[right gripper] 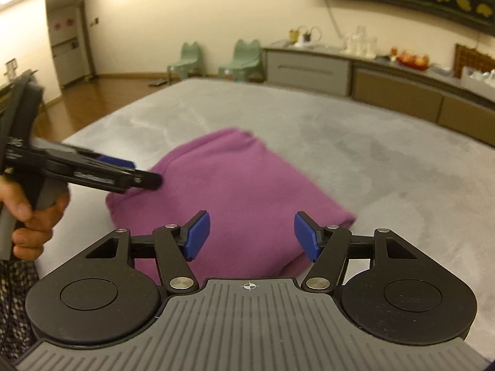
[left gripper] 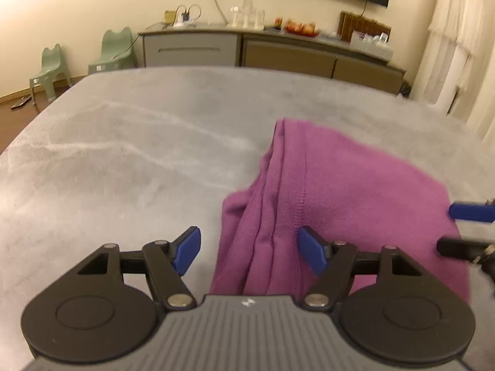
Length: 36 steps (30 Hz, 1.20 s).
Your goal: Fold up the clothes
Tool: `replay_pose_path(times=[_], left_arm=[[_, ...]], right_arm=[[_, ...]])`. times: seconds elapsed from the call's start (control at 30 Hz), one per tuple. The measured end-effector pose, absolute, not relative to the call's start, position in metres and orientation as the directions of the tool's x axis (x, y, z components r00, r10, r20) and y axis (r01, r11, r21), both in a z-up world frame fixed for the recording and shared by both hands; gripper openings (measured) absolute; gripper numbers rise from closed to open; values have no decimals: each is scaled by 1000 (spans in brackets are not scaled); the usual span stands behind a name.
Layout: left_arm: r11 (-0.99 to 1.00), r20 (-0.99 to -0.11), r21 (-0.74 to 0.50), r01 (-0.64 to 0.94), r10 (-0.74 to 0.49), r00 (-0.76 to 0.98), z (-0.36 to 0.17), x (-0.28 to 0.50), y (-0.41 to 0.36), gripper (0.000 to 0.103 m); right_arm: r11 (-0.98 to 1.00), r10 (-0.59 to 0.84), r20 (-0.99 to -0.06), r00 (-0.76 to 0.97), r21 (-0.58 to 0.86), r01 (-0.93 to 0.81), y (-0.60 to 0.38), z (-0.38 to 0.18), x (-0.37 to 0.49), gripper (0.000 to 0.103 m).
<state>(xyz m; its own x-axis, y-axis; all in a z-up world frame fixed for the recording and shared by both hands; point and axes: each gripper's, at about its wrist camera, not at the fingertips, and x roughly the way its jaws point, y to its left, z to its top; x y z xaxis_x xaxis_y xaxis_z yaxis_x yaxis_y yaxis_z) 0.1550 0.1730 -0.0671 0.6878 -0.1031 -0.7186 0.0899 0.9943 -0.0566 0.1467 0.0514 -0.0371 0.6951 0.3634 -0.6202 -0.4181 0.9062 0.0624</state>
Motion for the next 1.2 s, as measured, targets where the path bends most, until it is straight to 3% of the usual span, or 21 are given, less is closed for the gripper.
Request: replay_pose_path(times=[0.03,0.07,0.1,0.23,0.33,0.53,0.77,0.87,0.9,1.0,1.1,1.2], left_arm=[[995,-719,-62,80,-100,688,-68,154,173,73],[995,-718,-60,75,-96,689,-68,153,173,73],[996,-717,-58,71,-91,691,-69,151,173,73],[997,-706,-35,62,-69,704,-69,142,168,73],[998,-700,-28,63,-65,711,-69,138,167,73],[997,-700,-37,65,-72,710,-68,139,168,73],[996,-692,-38,84,-87,716,-70,138,171,73],[995,-693,-46,84,-92,715,-70,138,172,73],[996,-693,-43,84,-90,715,-70,138,172,73],[996,-693,-38,85,-88,716,-69,139,171,73],[995,-694,-39,89,-91,714,-71,138,172,76],[995,-698,-36,94,-93,710,-72,138,172,81]], right_arm=[[911,345,-652,676,58,-409,52,-48,151,63],[916,334,-670,663,63,-397,51,-58,156,68],[921,338,-673,658,92,-380,45,-63,160,80],[926,372,-660,653,209,-315,27,-52,164,74],[907,420,-622,661,264,-329,21,-36,149,74],[827,563,-632,533,440,-351,24,-49,141,75],[786,613,-565,552,508,-352,32,-48,141,74],[801,594,-577,561,491,-343,33,-54,147,75],[808,585,-584,563,482,-339,34,-57,149,73],[828,558,-603,570,455,-329,35,-64,155,34],[857,515,-634,577,382,-345,41,-64,156,25],[891,436,-668,603,225,-395,53,-61,149,24]])
